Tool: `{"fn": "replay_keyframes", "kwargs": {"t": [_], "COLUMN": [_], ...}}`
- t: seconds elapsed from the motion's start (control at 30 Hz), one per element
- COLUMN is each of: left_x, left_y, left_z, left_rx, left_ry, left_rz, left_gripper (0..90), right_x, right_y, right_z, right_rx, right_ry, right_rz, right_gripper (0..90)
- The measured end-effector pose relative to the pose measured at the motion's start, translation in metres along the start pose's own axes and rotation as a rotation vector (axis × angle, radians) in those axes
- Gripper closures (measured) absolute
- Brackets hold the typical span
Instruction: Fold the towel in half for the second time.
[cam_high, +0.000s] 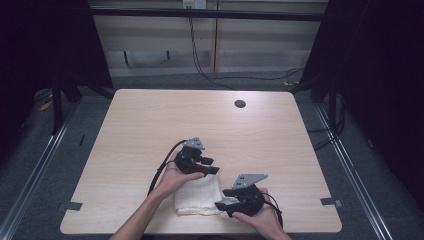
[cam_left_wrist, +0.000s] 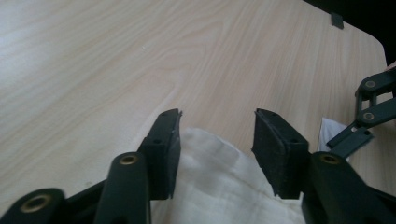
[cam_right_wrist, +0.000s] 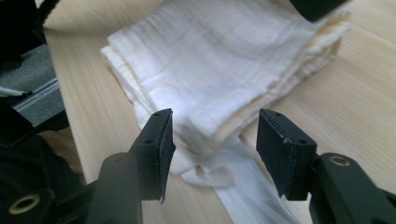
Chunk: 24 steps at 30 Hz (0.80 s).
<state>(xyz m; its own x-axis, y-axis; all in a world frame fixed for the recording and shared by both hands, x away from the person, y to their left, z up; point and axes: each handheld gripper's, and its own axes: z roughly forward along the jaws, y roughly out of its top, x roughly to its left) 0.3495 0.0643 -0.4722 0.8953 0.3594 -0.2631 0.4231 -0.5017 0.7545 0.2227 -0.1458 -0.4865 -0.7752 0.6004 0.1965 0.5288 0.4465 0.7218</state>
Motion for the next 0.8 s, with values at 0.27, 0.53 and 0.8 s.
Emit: {"fn": "replay_keyframes", "kwargs": {"t": [0.27, 0.53, 0.8], "left_x": [-0.005, -0.016, -0.015], "left_y": [0.004, 0.002, -0.015], "left_z": [-0.021, -0.043, -0.063], "left_rx": [-0.031, -0.041, -0.025], "left_ry": [0.066, 0.104, 0.141], "left_rz": [0.005, 0.038, 0.012], "left_gripper": [47.3, 49.2, 48.2], "right_x": [-0.012, -0.028, -0.033], "right_y": [0.004, 0.009, 0.014], "right_z": [-0.008, -0.026, -0.041], "right_rx": [-0.029, -0.098, -0.17], "right_ry": [-0.019, -0.066, -0.097], "right_rz": [0.004, 0.01, 0.005], "right_gripper": [45.9, 50.5, 48.5]}}
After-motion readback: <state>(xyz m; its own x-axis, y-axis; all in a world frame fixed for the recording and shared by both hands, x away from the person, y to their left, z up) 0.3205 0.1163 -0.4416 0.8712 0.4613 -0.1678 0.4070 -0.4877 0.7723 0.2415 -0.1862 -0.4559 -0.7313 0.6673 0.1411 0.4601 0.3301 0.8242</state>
